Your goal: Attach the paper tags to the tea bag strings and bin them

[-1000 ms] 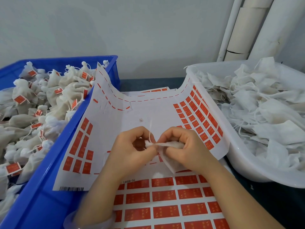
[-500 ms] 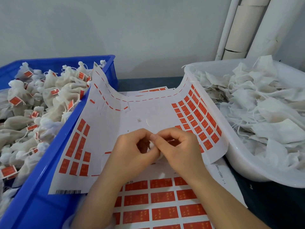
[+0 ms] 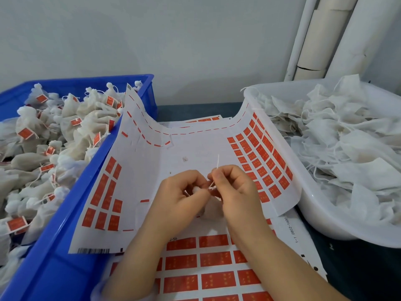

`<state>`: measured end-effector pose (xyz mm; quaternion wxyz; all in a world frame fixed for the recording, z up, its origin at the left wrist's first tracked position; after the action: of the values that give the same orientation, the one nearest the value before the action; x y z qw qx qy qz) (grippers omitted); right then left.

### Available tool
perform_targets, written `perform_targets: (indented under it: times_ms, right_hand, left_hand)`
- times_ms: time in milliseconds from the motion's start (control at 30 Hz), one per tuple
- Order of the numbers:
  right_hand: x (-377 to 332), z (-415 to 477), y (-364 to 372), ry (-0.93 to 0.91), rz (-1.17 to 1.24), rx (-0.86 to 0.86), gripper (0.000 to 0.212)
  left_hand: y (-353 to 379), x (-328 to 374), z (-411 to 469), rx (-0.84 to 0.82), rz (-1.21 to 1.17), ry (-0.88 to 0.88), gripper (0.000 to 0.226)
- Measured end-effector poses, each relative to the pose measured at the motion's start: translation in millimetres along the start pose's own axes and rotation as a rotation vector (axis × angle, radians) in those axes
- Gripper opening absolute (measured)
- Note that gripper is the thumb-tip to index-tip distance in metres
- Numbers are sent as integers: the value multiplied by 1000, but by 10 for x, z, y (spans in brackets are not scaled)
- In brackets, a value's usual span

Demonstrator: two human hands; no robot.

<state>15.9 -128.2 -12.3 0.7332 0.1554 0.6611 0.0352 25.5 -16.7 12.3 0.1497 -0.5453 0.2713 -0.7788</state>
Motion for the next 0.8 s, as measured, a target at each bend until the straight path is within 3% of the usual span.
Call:
perform_targets:
  times_ms: [133,233,400,533,633,700,800]
  right_hand:
    - [-82,28,-5,-30,-22,-40,11]
    - [-53,70,-32,53,96,-50,14]
    - [-49,76,20,49,119,-107,23]
    - [-159,225,-286,35,163,85,26]
    - [-225,314,-554,-60,-271,147,19]
    - [-168,343,-546,-41,-584,17,17]
    - [18,323,-401,10,-951,-210,35]
  left_hand:
    - [7,-52,-13,34,29,16,16]
    - [24,-76,-19,52,41,8,17]
    - [-4,-85,10,53,-117,-31,27]
    - [-106,-223,-9,98,-87,-162,35]
    - [6,-270,-20,-60,156,-187,33]
    - [78,-308,-21,-105,259,-223,29]
    - [9,-370,15,-3,281,-304,29]
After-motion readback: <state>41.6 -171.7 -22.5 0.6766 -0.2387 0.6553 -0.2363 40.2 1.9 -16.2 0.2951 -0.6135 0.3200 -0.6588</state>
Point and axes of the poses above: each hand's wrist, its own z-axis towards the middle knuckle, its own y-axis out of the palm, x = y × z, the point moved 5 cm from there along z, towards the middle knuckle, and after that the axes turned 12 degrees about z, right-handed, at the moved point
